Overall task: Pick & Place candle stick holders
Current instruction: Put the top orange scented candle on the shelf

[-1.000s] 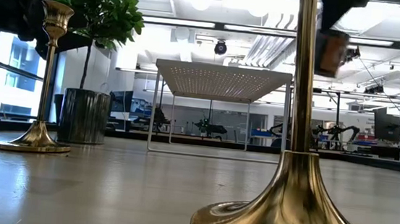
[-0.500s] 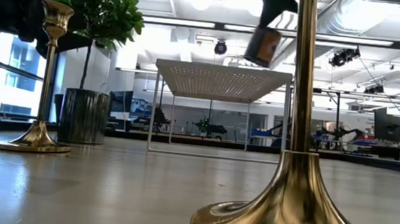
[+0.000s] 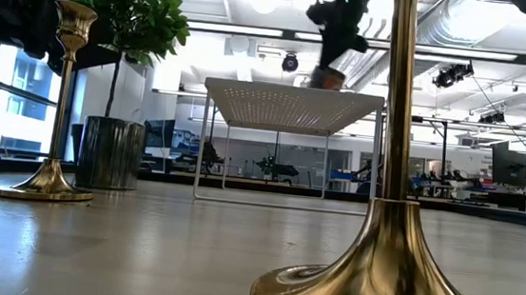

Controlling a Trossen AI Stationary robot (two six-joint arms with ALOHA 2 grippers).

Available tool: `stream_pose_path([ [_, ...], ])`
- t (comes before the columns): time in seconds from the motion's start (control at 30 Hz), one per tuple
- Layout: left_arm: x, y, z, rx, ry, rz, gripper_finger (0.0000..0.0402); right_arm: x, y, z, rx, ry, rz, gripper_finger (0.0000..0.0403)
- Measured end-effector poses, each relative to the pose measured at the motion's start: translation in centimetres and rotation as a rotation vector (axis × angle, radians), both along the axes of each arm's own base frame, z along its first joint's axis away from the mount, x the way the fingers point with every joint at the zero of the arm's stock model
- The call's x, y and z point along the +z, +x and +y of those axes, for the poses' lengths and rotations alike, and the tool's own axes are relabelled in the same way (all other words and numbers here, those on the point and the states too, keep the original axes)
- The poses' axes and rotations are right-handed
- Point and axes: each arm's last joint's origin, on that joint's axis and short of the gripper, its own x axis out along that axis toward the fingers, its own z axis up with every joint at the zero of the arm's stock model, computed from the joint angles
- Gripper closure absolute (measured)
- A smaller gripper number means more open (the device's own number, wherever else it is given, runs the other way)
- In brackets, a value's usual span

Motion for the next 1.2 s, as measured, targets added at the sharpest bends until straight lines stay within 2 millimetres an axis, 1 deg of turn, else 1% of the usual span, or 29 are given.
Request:
stream_pose_path([
  [0.27,0.0,0.0,0.0,0.0,-0.001,0.003,0.0149,-0.2,0.6,0.6,0.03,0.016,-0.002,0.0402],
  [0.5,0.0,0.0,0.0,0.0,0.001,0.006,0.0149,-1.0,1.5,1.2,0.038,0.053,0.015,0.0402],
  [0.73,-0.1,0.0,0.0,-0.008,0.0,0.006,0.0149,-2.7,2.2,0.9,0.022,0.069,0.096,0.0403],
  [1.0,-0.1,0.0,0.0,-0.009,0.0,0.007,0.0149,-3.0,2.4,0.7,0.02,0.072,0.108,0.0403],
  [1.2,-0.1,0.0,0.0,-0.01,0.001,0.008,0.0149,-3.0,2.5,0.9,0.04,0.118,0.079,0.0403],
])
